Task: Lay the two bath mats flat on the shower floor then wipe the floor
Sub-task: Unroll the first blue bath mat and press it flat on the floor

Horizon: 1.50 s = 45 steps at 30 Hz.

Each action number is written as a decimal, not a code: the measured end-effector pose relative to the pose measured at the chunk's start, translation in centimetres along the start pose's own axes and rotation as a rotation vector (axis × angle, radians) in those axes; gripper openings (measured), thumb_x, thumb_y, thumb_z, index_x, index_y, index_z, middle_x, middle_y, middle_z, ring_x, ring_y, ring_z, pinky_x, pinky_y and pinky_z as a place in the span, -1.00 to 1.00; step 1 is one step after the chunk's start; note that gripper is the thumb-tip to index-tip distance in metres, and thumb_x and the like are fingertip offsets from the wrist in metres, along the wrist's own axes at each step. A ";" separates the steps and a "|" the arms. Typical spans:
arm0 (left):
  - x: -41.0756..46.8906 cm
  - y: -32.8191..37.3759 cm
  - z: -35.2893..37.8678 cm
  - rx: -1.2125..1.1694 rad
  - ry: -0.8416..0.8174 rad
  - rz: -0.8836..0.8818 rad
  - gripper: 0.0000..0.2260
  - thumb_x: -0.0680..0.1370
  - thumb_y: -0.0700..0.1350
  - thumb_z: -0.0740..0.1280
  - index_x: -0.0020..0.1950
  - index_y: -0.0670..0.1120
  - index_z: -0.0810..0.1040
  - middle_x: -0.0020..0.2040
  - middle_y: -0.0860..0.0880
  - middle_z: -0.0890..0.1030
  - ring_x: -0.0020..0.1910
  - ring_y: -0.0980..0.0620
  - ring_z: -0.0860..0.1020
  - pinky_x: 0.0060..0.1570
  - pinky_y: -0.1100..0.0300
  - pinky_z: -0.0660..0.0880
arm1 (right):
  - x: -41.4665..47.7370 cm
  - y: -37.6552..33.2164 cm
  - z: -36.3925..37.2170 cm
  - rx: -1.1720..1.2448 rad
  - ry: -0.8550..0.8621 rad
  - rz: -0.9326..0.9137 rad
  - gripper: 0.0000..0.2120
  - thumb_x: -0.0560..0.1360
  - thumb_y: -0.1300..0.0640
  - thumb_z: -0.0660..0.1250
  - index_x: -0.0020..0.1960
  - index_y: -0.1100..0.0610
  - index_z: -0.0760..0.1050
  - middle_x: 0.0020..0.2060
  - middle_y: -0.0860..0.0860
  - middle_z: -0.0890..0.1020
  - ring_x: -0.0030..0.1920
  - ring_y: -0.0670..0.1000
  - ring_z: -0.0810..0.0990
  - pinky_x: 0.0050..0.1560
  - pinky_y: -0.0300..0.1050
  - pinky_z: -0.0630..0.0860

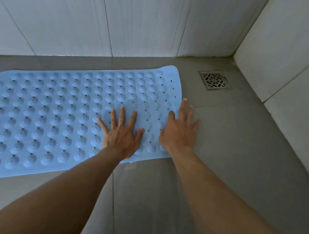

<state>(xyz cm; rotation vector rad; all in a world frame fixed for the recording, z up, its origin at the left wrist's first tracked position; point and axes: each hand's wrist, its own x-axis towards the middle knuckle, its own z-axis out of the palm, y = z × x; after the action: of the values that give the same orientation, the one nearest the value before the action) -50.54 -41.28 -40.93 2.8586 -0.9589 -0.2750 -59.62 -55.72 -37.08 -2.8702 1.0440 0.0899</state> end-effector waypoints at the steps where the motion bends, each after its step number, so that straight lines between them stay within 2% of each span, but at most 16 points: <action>1: 0.1 0.0 0.2 0.026 -0.006 0.015 -0.40 0.62 0.31 -0.16 0.63 0.15 -0.14 0.65 -0.12 -0.16 0.59 -0.28 -0.22 0.38 -0.53 -0.22 | 0.0 0.3 0.1 -0.052 0.024 -0.011 -0.47 0.56 -0.06 0.28 0.48 0.04 0.29 0.60 0.12 -0.24 0.59 0.25 -0.20 0.47 0.46 -0.09; 4: -0.1 0.3 0.9 0.063 -0.022 0.027 -0.41 0.61 0.33 -0.20 0.62 0.21 -0.19 0.65 -0.10 -0.19 0.59 -0.29 -0.23 0.37 -0.54 -0.20 | -0.1 0.7 0.3 -0.197 0.041 -0.056 -0.56 0.57 -0.08 0.22 0.41 0.05 0.38 0.61 0.16 -0.01 0.59 0.26 -0.23 0.39 0.56 -0.27; 6: -0.2 0.4 0.7 0.079 -0.024 0.027 -0.40 0.59 0.36 -0.20 0.61 0.24 -0.18 0.65 -0.06 -0.16 0.59 -0.29 -0.24 0.36 -0.55 -0.22 | -0.2 0.8 0.7 -0.206 -0.028 -0.053 -0.49 0.61 -0.11 0.14 0.50 0.08 0.29 0.58 0.21 0.14 0.59 0.25 -0.22 0.40 0.51 -0.35; 7: -0.3 0.3 0.6 0.090 -0.023 0.024 -0.39 0.57 0.38 -0.21 0.61 0.26 -0.18 0.65 -0.04 -0.15 0.58 -0.29 -0.26 0.34 -0.56 -0.25 | -0.3 1.0 0.9 -0.152 -0.077 -0.035 -0.43 0.63 -0.15 0.08 0.56 0.08 0.19 0.58 0.22 0.13 0.60 0.24 -0.20 0.44 0.47 -0.33; 10: -0.7 0.1 0.3 0.081 -0.021 0.011 -0.35 0.52 0.45 -0.23 0.59 0.30 -0.19 0.65 -0.04 -0.17 0.56 -0.31 -0.32 0.33 -0.55 -0.29 | -1.0 2.1 1.6 0.101 -0.264 0.034 -0.34 0.64 -0.27 -0.09 0.64 -0.03 -0.17 0.62 0.17 -0.16 0.61 0.19 -0.20 0.53 0.33 -0.19; 13: -1.1 0.1 0.3 0.065 -0.030 0.006 -0.34 0.51 0.47 -0.26 0.59 0.31 -0.22 0.64 -0.07 -0.22 0.57 -0.30 -0.31 0.36 -0.53 -0.27 | -1.4 2.7 1.8 0.139 -0.312 0.034 -0.33 0.63 -0.31 -0.14 0.62 -0.10 -0.27 0.60 0.11 -0.28 0.60 0.16 -0.28 0.54 0.30 -0.23; 28: -1.4 -0.1 -0.4 0.050 -0.098 0.016 -0.37 0.55 0.43 -0.23 0.58 0.29 -0.29 0.63 -0.03 -0.29 0.57 -0.24 -0.34 0.40 -0.46 -0.31 | -1.5 2.2 0.3 0.135 -0.401 0.059 -0.31 0.63 -0.30 -0.07 0.63 -0.09 -0.27 0.61 0.10 -0.29 0.60 0.17 -0.26 0.54 0.32 -0.19; 30: -1.5 -0.4 -1.1 0.014 -0.111 0.011 -0.40 0.59 0.37 -0.21 0.59 0.24 -0.28 0.64 -0.04 -0.24 0.60 -0.19 -0.27 0.45 -0.40 -0.25 | -1.2 2.0 0.1 0.132 -0.412 0.064 -0.31 0.63 -0.29 -0.07 0.63 -0.08 -0.27 0.61 0.09 -0.27 0.60 0.18 -0.26 0.53 0.35 -0.19; 32: -1.6 -1.2 -2.1 -0.047 -0.054 -0.004 -0.43 0.64 0.29 -0.17 0.62 0.18 -0.19 0.65 -0.07 -0.07 0.62 -0.13 -0.09 0.51 -0.29 -0.11 | -1.1 1.7 0.2 0.101 -0.383 0.067 -0.30 0.63 -0.30 -0.09 0.64 -0.04 -0.23 0.62 0.08 -0.24 0.60 0.19 -0.25 0.50 0.40 -0.19; 35: -1.6 -3.9 -3.4 -0.100 0.073 -0.006 -0.48 0.67 0.21 -0.08 0.63 0.11 0.05 0.59 -0.08 0.22 0.55 -0.13 0.17 0.49 -0.16 0.11 | -0.7 0.1 0.4 0.063 -0.288 0.039 -0.31 0.62 -0.31 -0.15 0.64 -0.01 -0.19 0.62 0.07 -0.21 0.60 0.19 -0.25 0.49 0.43 -0.20; 38: -1.1 -8.3 -4.2 -0.078 0.152 -0.037 -0.53 0.67 0.18 -0.04 0.56 0.08 0.23 0.50 -0.05 0.37 0.48 -0.11 0.27 0.44 -0.13 0.20 | 0.5 -2.9 0.3 0.052 -0.230 -0.004 -0.32 0.63 -0.31 -0.16 0.64 -0.02 -0.21 0.62 0.08 -0.21 0.60 0.18 -0.23 0.51 0.41 -0.18; 41: -0.1 -13.3 -5.0 -0.078 0.194 -0.133 -0.55 0.67 0.16 -0.02 0.53 0.08 0.29 0.49 -0.05 0.37 0.49 -0.11 0.25 0.45 -0.16 0.17 | 2.1 -7.2 0.1 0.043 -0.228 -0.077 -0.33 0.63 -0.30 -0.18 0.64 -0.04 -0.20 0.62 0.07 -0.20 0.61 0.16 -0.20 0.51 0.40 -0.15; 45: 2.3 -20.0 -6.3 -0.061 0.185 -0.193 -0.57 0.70 0.08 -0.01 0.57 0.05 0.21 0.57 -0.11 0.22 0.57 -0.13 0.11 0.51 -0.23 0.06 | 4.1 -13.5 0.5 0.055 -0.222 -0.184 -0.36 0.64 -0.28 -0.16 0.64 -0.07 -0.16 0.63 0.03 -0.17 0.61 0.16 -0.19 0.51 0.41 -0.13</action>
<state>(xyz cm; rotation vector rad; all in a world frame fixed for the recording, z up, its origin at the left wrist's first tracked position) -35.75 -26.48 -38.37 2.8605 -0.6328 -0.0532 -47.84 -47.96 -37.12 -2.8099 0.7290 0.3516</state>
